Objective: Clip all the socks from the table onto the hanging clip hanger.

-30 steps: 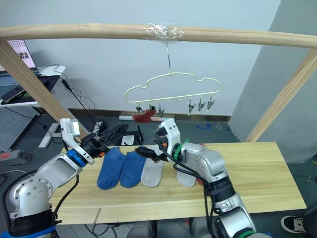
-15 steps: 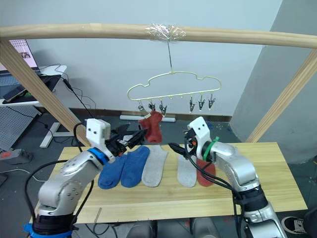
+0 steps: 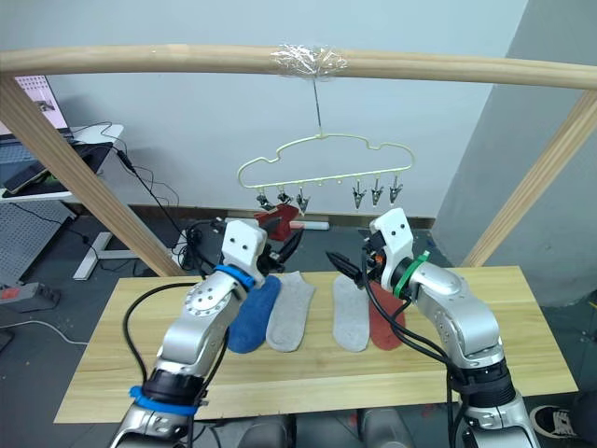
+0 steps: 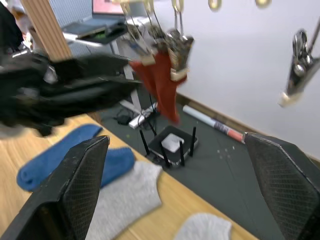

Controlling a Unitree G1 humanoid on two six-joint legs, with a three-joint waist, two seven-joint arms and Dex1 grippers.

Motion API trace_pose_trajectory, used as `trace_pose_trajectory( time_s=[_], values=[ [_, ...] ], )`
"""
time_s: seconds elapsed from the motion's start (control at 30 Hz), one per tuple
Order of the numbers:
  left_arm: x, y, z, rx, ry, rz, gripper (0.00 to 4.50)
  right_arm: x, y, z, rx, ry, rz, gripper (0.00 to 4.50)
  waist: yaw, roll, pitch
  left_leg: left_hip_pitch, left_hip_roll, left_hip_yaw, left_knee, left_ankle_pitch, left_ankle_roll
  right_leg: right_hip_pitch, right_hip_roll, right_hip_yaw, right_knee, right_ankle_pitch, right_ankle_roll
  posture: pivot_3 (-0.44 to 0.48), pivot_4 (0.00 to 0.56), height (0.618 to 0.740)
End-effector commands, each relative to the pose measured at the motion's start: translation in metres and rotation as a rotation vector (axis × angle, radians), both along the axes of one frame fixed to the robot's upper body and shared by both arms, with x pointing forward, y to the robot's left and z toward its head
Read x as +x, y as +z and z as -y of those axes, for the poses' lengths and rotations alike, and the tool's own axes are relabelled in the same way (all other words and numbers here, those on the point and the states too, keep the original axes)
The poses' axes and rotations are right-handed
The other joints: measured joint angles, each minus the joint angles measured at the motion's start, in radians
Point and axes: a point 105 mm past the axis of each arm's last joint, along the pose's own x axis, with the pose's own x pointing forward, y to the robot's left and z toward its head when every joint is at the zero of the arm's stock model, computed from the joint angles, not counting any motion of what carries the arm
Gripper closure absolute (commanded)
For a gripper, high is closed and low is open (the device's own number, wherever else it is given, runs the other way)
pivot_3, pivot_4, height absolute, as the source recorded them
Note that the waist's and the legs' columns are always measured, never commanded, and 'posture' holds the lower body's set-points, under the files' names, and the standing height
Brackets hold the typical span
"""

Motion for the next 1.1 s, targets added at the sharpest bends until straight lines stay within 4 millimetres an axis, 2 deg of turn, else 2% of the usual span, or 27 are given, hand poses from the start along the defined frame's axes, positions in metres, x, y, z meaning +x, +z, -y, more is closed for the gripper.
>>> trace_pose_trajectory(
  time_s=[0.03, 0.27, 0.63, 0.8, 0.93, 1.1],
  values=[
    [0.008, 0.019, -0.001, -0.023, 0.035, 0.099, 1.81, -0.012, 0.029, 0.003, 0.052, 0.027, 0.111, 0.00, 0.000, 0.000, 0.000, 0.000, 0.000, 0.000, 0.000, 0.000, 0.000, 0.000, 0.000, 0.000, 0.000, 0.000, 0.000, -0.101, 0.146, 0.740],
    [0.020, 0.021, 0.001, -0.025, 0.067, 0.135, 1.81, -0.014, 0.047, 0.009, 0.107, -0.004, 0.151, 0.00, -0.012, 0.000, 0.000, 0.000, 0.000, 0.000, 0.000, 0.000, 0.000, 0.000, 0.000, 0.000, 0.001, 0.000, 0.001, -0.138, 0.151, 0.740],
    [0.028, 0.024, -0.004, -0.061, 0.096, 0.137, 1.81, -0.015, 0.051, 0.009, 0.118, -0.021, 0.157, 0.00, -0.032, 0.000, 0.000, -0.001, 0.000, 0.000, 0.006, 0.000, 0.000, 0.000, 0.000, 0.000, 0.002, 0.000, 0.003, -0.141, 0.141, 0.740],
    [0.034, 0.030, 0.008, -0.115, 0.028, 0.121, 1.81, -0.014, 0.051, 0.007, 0.119, -0.018, 0.158, 0.00, -0.032, 0.000, 0.000, -0.003, 0.000, -0.001, 0.010, 0.000, 0.000, 0.000, 0.000, 0.000, 0.003, 0.002, 0.005, -0.141, 0.132, 0.740],
    [0.028, 0.030, 0.030, -0.163, -0.111, 0.085, 1.81, -0.011, 0.053, 0.009, 0.120, -0.028, 0.164, 0.00, -0.034, 0.000, 0.000, -0.003, -0.001, 0.000, 0.011, 0.000, 0.000, 0.000, 0.000, 0.001, 0.002, 0.003, 0.006, -0.147, 0.128, 0.740],
    [0.019, 0.032, 0.037, -0.213, -0.175, 0.058, 1.81, -0.009, 0.054, 0.010, 0.120, -0.039, 0.166, 0.00, -0.035, 0.000, 0.000, -0.003, -0.001, 0.000, 0.011, 0.000, 0.000, 0.000, 0.000, 0.001, 0.003, 0.003, 0.006, -0.146, 0.131, 0.740]
  ],
)
